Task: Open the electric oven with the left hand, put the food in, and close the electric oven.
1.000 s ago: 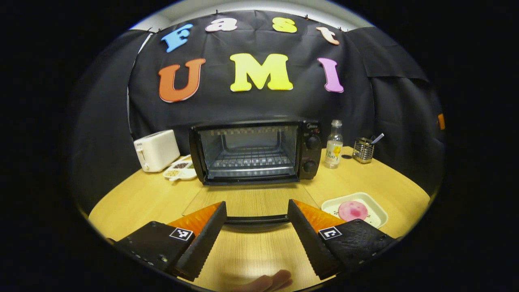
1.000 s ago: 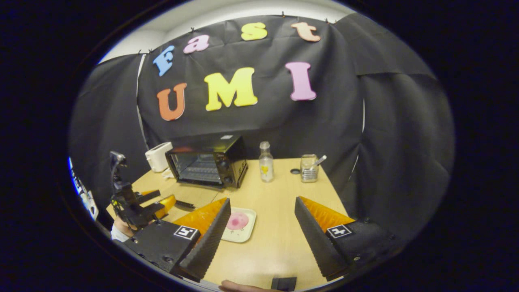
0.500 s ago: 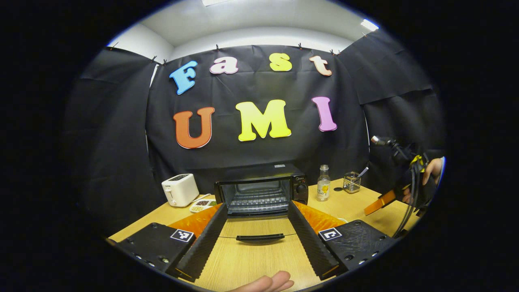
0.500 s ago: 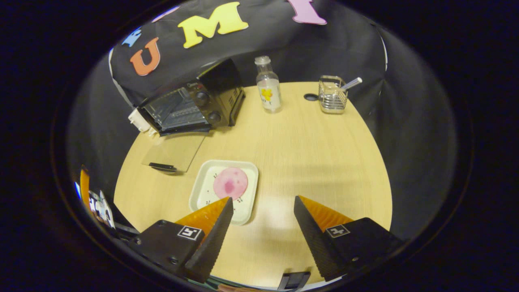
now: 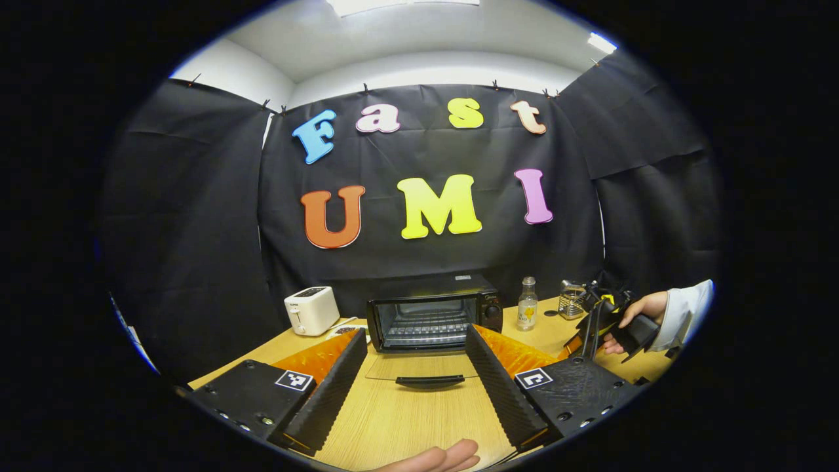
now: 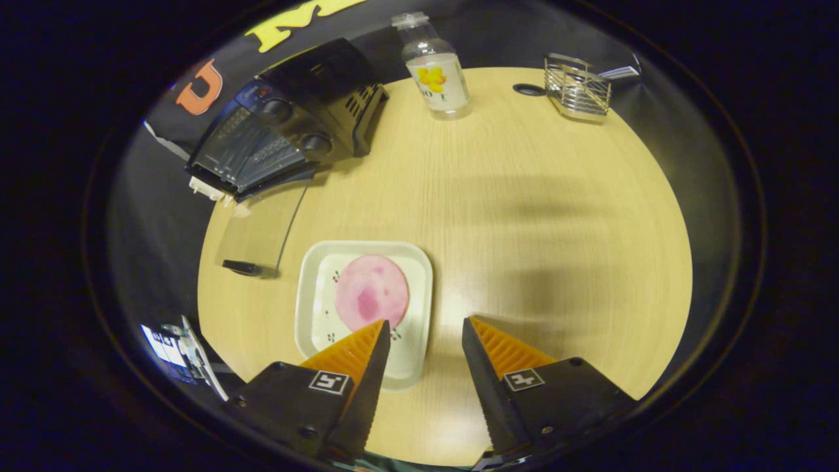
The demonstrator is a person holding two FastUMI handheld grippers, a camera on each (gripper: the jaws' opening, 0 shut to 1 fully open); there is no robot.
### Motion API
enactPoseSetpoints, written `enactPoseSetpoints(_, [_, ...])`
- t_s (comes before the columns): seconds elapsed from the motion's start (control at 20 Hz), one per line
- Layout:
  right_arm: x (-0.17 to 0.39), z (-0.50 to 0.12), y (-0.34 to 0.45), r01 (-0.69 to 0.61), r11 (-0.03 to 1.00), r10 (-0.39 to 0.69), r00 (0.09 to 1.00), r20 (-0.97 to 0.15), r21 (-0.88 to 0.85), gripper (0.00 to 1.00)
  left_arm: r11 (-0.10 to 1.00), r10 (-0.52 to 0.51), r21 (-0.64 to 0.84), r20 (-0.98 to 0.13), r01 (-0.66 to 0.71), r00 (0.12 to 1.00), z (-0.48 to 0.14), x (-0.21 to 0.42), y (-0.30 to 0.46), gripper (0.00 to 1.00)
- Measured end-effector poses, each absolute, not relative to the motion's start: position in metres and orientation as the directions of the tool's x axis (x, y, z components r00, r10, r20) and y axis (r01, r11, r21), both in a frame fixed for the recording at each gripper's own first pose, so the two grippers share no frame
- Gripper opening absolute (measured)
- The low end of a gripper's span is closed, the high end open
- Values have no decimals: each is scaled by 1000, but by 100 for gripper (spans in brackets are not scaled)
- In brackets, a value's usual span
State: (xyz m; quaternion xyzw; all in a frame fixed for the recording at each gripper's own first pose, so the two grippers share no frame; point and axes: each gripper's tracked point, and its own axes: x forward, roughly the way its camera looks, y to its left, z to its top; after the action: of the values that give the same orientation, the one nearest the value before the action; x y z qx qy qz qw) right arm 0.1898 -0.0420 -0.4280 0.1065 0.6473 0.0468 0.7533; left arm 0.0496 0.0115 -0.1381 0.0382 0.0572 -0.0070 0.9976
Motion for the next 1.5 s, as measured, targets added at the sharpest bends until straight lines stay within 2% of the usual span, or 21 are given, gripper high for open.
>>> enactPoseSetpoints(0.1, [193, -438, -40, 22, 972, 231, 116, -966, 235, 51, 996, -16, 89, -102, 25, 995, -133, 49, 6, 96])
enactPoseSetpoints(0.15, [187, -430, -39, 50, 962, 266, 54, -963, 268, 29, 995, -12, 99, -97, 21, 995, -130, 49, 4, 96])
enactPoseSetpoints(0.2, [200, -445, -33, 63, 959, 272, 75, -959, 277, 7, 994, -9, 108, -89, 19, 996, -128, 50, 2, 96])
enactPoseSetpoints(0.25, [198, -440, -32, 73, 950, 299, 57, -952, 303, 2, 994, -4, 111, -80, 13, 997, -124, 50, 0, 96])
enactPoseSetpoints(0.35, [198, -438, -36, 68, 935, 347, 34, -937, 349, 4, 995, 0, 99, -57, 5, 998, -116, 50, -3, 96])
enactPoseSetpoints(0.4, [199, -437, -36, 72, 925, 371, 42, -928, 373, 1, 996, -2, 85, -57, 7, 998, -115, 49, -6, 96])
enactPoseSetpoints(0.6, [200, -437, -35, 49, 864, 494, 105, -863, 501, 4, 997, 1, 73, -64, 4, 998, -109, 41, -10, 96])
enactPoseSetpoints(0.9, [184, -433, -45, 165, 760, 610, 149, -778, 628, 2, 992, 28, 127, -46, -22, 999, -94, 26, -1, 96])
enactPoseSetpoints(1.0, [177, -432, -56, 180, 760, 603, 160, -781, 624, 4, 992, 23, 122, -44, -18, 999, -91, 21, 0, 96])
enactPoseSetpoints(1.1, [171, -430, -69, 189, 784, 568, 168, -806, 592, 0, 994, 14, 113, -39, -10, 999, -89, 18, 2, 96])
enactPoseSetpoints(1.15, [170, -427, -73, 188, 792, 554, 176, -814, 580, 4, 994, 10, 110, -37, -6, 999, -88, 14, 3, 96])
enactPoseSetpoints(1.3, [168, -413, -77, 192, 806, 530, 186, -827, 560, 1, 996, 4, 93, -34, -1, 999, -86, 8, 7, 96])
enactPoseSetpoints(1.5, [168, -387, -65, 151, 829, 508, 197, -838, 538, 1, 994, 19, 105, -45, -14, 999, -93, 3, 23, 96])
